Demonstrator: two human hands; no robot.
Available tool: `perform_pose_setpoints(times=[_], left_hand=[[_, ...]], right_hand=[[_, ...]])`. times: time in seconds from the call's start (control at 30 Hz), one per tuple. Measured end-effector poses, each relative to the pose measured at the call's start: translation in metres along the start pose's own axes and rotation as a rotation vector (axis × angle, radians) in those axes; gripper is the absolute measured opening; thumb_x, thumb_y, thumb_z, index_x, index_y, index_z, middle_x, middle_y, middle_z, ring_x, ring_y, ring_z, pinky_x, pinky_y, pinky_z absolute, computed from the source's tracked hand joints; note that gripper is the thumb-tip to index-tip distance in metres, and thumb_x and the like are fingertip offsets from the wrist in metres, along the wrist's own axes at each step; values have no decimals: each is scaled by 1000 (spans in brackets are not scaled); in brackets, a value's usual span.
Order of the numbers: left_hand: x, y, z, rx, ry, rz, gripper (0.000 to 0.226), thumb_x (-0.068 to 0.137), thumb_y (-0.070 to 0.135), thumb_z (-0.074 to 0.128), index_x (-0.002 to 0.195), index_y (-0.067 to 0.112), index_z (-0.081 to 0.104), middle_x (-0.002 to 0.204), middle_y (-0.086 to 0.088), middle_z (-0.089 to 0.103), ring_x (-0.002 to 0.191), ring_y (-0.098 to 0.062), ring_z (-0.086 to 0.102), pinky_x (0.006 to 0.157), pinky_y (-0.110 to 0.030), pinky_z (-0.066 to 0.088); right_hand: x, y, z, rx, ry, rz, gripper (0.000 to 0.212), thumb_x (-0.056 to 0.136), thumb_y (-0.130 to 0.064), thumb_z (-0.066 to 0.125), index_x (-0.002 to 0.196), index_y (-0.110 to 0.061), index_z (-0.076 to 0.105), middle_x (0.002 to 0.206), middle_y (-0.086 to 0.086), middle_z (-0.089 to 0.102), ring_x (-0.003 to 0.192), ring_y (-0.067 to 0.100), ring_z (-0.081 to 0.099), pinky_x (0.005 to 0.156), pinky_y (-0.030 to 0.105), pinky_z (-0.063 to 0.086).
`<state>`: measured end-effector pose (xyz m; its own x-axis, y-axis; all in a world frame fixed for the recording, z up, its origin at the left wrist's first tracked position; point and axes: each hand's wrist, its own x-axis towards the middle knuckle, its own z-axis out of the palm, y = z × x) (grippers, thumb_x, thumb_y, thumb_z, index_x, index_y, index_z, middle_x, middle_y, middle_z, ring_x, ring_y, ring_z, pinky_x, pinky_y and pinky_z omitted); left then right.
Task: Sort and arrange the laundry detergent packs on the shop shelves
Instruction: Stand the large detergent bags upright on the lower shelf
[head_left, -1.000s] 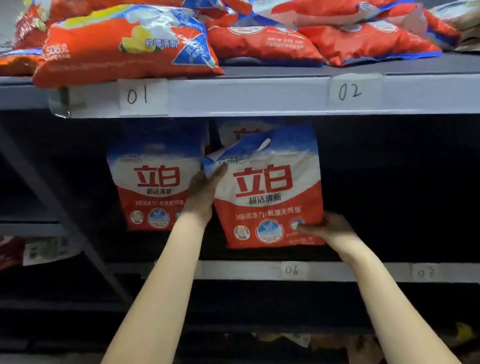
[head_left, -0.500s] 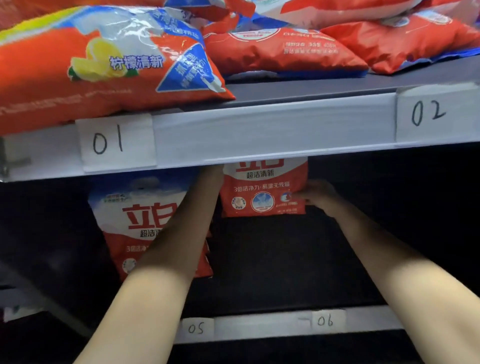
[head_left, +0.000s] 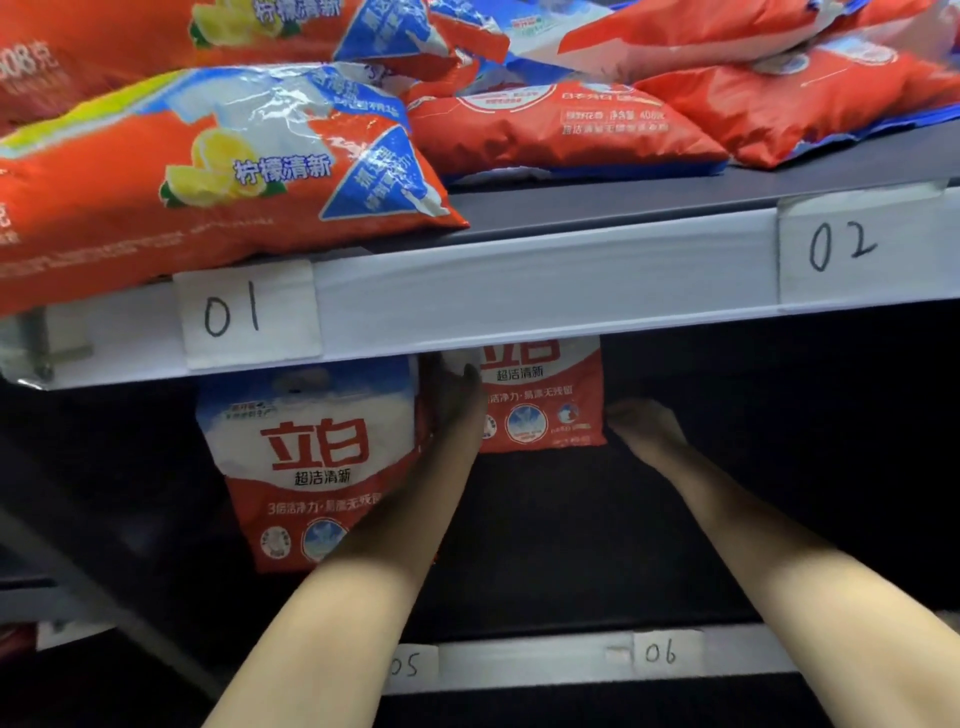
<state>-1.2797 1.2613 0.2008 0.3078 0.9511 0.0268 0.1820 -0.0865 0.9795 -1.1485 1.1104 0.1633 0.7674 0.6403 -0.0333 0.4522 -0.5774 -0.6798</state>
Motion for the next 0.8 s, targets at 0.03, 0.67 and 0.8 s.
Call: perform_pose_setpoints(times=[0.03, 0.67, 0.8], left_hand=[[-7, -9, 3, 10, 31, 20, 32, 100, 27, 43, 130, 16, 44, 122, -5, 57, 110, -20, 59, 88, -34, 51], [-215, -40, -4, 1307, -584, 742, 39, 101, 33, 33, 135, 18, 46, 137, -6, 48, 127, -26, 41, 105, -38, 29], [-243, 8, -19, 1308, -510, 865, 36, 100, 34, 34, 125, 17, 54, 124, -7, 57, 116, -26, 51, 96, -40, 36]], right_hand=[[-6, 1, 1, -26, -9, -26, 34, 96, -27, 44, 76, -14, 67, 81, 2, 66, 80, 19, 64, 68, 28, 48], [-184, 60, -79, -552, -220, -365, 37, 95, -23, 50, 132, -19, 52, 135, 2, 53, 125, 18, 46, 102, 24, 34], [-213, 37, -131, -550, -109, -461, 34, 94, -22, 54, 128, -18, 56, 130, -1, 58, 122, 14, 51, 100, 22, 36]])
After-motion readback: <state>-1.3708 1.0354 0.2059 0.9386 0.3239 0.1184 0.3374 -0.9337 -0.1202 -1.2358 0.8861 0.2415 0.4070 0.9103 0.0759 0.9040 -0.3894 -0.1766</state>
